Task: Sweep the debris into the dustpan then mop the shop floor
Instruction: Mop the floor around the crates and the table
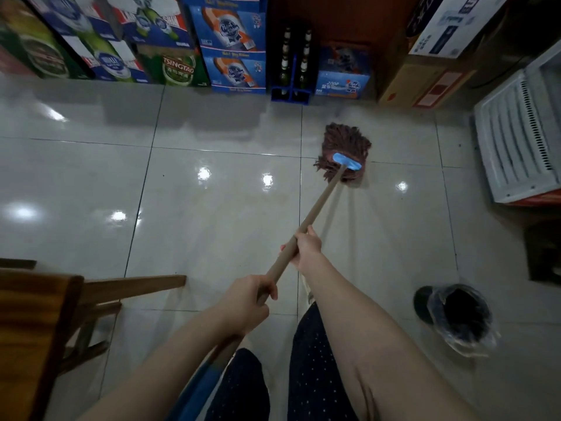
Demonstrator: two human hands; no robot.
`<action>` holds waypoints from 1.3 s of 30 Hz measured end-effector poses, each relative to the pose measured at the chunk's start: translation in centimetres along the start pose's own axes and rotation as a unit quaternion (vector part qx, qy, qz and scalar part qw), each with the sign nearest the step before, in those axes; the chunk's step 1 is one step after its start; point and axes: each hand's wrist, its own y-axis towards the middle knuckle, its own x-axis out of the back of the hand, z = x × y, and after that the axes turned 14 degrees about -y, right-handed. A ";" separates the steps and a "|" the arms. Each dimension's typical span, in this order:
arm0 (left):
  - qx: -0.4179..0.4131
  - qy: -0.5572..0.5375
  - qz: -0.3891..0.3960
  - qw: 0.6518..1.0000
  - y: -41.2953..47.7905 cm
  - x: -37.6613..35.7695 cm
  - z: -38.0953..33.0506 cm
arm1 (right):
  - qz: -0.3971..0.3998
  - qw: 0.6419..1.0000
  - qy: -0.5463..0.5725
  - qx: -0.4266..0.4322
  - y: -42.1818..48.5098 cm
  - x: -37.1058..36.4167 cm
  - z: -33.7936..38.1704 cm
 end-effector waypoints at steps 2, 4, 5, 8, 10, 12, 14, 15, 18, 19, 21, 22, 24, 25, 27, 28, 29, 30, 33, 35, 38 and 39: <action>0.002 0.022 0.021 1.000 -1.7 -0.2 1.2 | 0.001 1.000 0.014 -0.003 -1.2 0.0 -2.1; -0.003 0.050 0.037 0.998 -2.9 -0.4 1.9 | -0.001 1.000 0.025 -0.001 -2.4 0.1 -3.6; -0.005 0.062 0.042 0.997 -3.5 -0.5 2.1 | -0.001 1.000 0.031 -0.003 -3.0 0.1 -4.1; -0.007 0.077 0.053 0.996 -4.2 -0.2 2.1 | 0.000 0.999 0.040 -0.005 -4.0 0.2 -4.7; -0.010 0.095 0.054 0.994 -3.8 0.2 1.5 | -0.002 0.999 0.044 -0.006 -4.0 0.4 -4.0; -0.012 0.110 0.057 0.992 -2.6 0.5 0.3 | -0.006 0.998 0.055 -0.007 -3.4 0.9 -2.8; -0.008 0.112 0.068 0.991 -0.8 1.0 -1.3 | -0.005 0.998 0.070 -0.005 -2.6 1.6 -1.1; -0.003 0.112 0.075 0.991 0.1 1.3 -2.1 | -0.003 0.997 0.079 -0.005 -2.2 1.9 -0.1; 0.007 0.116 0.085 0.990 3.1 2.4 -4.7 | 0.001 0.995 0.102 -0.007 -0.4 2.6 3.0; 0.006 0.120 0.087 0.989 4.3 2.7 -5.6 | 0.004 0.995 0.104 -0.007 0.4 3.0 4.2; 0.003 0.127 0.093 0.987 7.0 2.9 -7.8 | 0.007 0.995 0.104 -0.008 2.2 4.2 6.8; 0.002 0.128 0.097 0.987 8.6 2.7 -8.9 | 0.003 0.994 0.104 -0.010 3.2 5.0 8.3; -0.001 0.124 0.101 0.987 12.0 2.2 -11.2 | -0.008 0.995 0.103 -0.014 5.2 7.2 11.4; -0.001 0.119 0.102 0.988 13.8 1.8 -12.4 | -0.013 0.995 0.103 -0.013 6.3 8.5 13.0; -0.004 0.112 0.106 0.988 17.5 1.0 -15.0 | -0.019 0.995 0.102 -0.008 8.6 11.1 16.3; -0.008 0.112 0.109 0.988 19.4 0.6 -16.5 | -0.022 0.994 0.102 -0.005 9.8 12.4 18.0; -0.015 0.113 0.112 0.987 21.3 0.2 -18.1 | -0.026 0.994 0.102 -0.004 10.9 13.7 19.8; -0.023 0.114 0.115 0.987 23.2 -0.1 -19.8 | -0.030 0.994 0.101 -0.003 12.1 14.9 21.5; -0.049 0.123 0.121 0.984 29.0 -0.9 -24.4 | -0.045 0.993 0.106 0.012 15.2 18.4 26.9; -0.067 0.133 0.122 0.981 32.3 -1.2 -26.9 | -0.053 0.990 0.127 0.021 17.1 20.4 30.0; -0.084 0.136 0.122 0.979 35.6 -1.8 -29.3 | -0.068 0.986 0.147 0.029 18.6 22.5 32.8; -0.085 0.135 0.123 0.980 36.2 -2.1 -29.7 | -0.071 0.986 0.150 0.029 18.9 22.9 33.2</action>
